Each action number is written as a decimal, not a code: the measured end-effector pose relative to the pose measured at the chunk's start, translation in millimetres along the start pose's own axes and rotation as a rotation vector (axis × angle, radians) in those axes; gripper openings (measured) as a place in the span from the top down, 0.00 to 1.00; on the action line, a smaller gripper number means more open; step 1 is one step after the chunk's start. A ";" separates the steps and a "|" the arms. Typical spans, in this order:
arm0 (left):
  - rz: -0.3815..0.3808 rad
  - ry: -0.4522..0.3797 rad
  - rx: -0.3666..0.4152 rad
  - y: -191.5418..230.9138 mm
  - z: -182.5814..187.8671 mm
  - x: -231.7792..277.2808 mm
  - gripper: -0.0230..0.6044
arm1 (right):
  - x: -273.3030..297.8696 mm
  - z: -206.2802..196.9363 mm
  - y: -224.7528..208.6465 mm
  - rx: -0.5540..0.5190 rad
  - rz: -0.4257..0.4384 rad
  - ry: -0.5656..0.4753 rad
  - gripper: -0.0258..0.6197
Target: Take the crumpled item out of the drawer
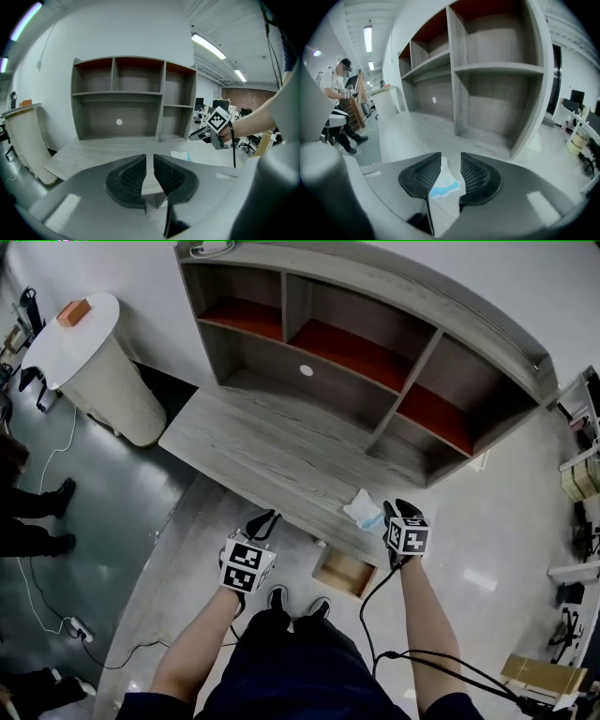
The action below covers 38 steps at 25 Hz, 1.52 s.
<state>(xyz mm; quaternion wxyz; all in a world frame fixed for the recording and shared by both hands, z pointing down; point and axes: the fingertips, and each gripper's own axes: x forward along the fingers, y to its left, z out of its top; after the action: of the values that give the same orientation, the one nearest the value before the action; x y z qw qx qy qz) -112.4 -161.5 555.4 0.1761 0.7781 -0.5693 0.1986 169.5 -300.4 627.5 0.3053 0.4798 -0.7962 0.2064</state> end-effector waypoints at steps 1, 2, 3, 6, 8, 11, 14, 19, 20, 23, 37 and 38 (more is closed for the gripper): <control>0.005 -0.013 -0.008 2.1 5.0 -1.7 0.90 | -8.8 9.3 -1.9 0.003 -0.008 -0.037 0.75; 0.010 -0.026 -0.011 4.2 11.4 -3.7 0.90 | -17.8 17.9 -3.1 0.007 -0.014 -0.070 0.75; 0.015 -0.039 -0.011 6.2 18.5 -5.6 0.90 | -26.6 25.9 -3.9 0.011 -0.018 -0.098 0.75; 0.023 -0.089 -0.004 10.5 45.3 -9.7 0.90 | -53.6 49.8 -2.0 0.020 -0.011 -0.178 0.77; 0.020 -0.130 0.000 10.9 66.8 -13.2 0.90 | -72.5 66.3 2.9 0.019 -0.002 -0.235 0.82; 0.009 -0.202 0.008 7.7 102.2 -22.4 0.90 | -101.6 90.4 10.7 0.029 -0.003 -0.320 0.82; -0.006 -0.273 0.012 -0.6 137.4 -32.8 0.90 | -134.8 114.0 15.9 0.038 -0.025 -0.411 0.82; -0.036 -0.385 0.022 -19.2 190.8 -52.3 0.90 | -196.4 147.6 31.0 0.005 -0.064 -0.559 0.82; -0.040 -0.406 0.028 -23.2 200.0 -56.6 0.90 | -208.7 153.1 33.6 -0.001 -0.073 -0.587 0.82; -0.055 -0.472 0.040 -33.7 226.3 -68.9 0.90 | -243.7 170.5 39.2 -0.010 -0.101 -0.675 0.82; -0.161 -0.667 0.065 -83.0 285.7 -111.9 0.91 | -343.8 193.3 54.8 -0.037 -0.166 -0.884 0.95; -0.166 -0.672 0.068 -84.6 286.9 -113.0 0.91 | -347.2 193.2 54.6 -0.039 -0.172 -0.888 0.95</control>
<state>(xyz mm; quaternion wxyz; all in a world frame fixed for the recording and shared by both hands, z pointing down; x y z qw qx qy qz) -31.2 -188.3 247.3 -0.0317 0.8490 -0.5234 -0.0650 187.8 -174.1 247.3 -0.0412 0.5804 -0.8111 -0.0605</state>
